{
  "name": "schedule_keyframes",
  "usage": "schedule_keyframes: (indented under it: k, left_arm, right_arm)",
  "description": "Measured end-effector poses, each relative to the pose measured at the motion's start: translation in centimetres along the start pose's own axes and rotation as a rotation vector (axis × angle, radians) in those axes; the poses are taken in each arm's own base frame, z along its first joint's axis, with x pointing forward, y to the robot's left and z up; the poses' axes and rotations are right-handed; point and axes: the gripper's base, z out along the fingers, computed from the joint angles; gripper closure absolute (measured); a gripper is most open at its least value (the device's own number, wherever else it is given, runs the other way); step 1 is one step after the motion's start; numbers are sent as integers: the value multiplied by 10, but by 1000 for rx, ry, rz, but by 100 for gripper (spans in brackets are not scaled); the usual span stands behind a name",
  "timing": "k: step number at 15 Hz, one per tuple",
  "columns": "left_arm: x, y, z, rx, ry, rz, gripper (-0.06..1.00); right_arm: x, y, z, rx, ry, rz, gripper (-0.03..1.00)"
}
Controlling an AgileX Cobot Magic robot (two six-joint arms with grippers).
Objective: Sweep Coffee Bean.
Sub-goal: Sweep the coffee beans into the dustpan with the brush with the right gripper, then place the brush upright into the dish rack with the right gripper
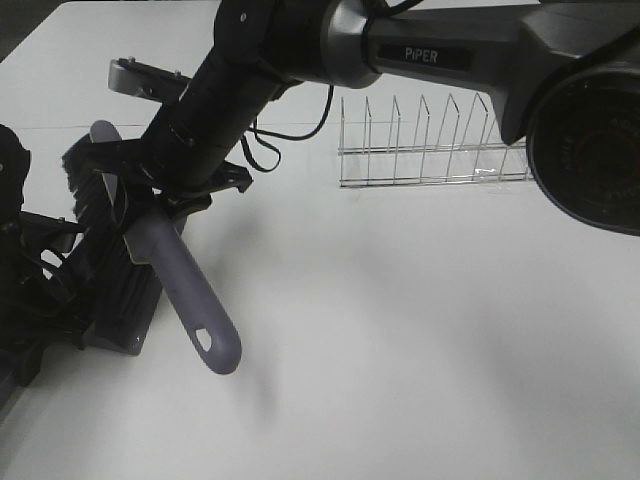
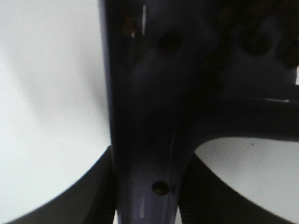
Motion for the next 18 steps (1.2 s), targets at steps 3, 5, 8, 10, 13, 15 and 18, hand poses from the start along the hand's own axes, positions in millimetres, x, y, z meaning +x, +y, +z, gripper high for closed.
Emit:
schedule_keyframes:
  k: [3, 5, 8, 10, 13, 15, 18]
  left_arm:
    - [-1, -1, 0, 14, -10, -11, 61]
    - [-1, -2, 0, 22, -15, -17, 61]
    - [-1, -1, 0, 27, -13, -54, 61]
    - [-2, 3, 0, 49, -9, -95, 61]
    - [-3, 9, 0, 60, -11, -122, 61]
    - [-3, 9, 0, 70, -10, -131, 61]
    - [-4, 8, 0, 84, -15, -145, 61]
  right_arm:
    - [-16, 11, -32, 124, 21, -134, 65]
    - [-20, 12, -48, 218, 32, -159, 65]
    - [-30, 16, -88, 408, -17, -248, 65]
    - [-34, 19, -120, 499, -83, -259, 65]
    - [-12, 14, -154, 520, -41, -234, 65]
    - [19, -9, -168, 547, 56, -166, 65]
    - [83, -74, -197, 593, 173, 41, 65]
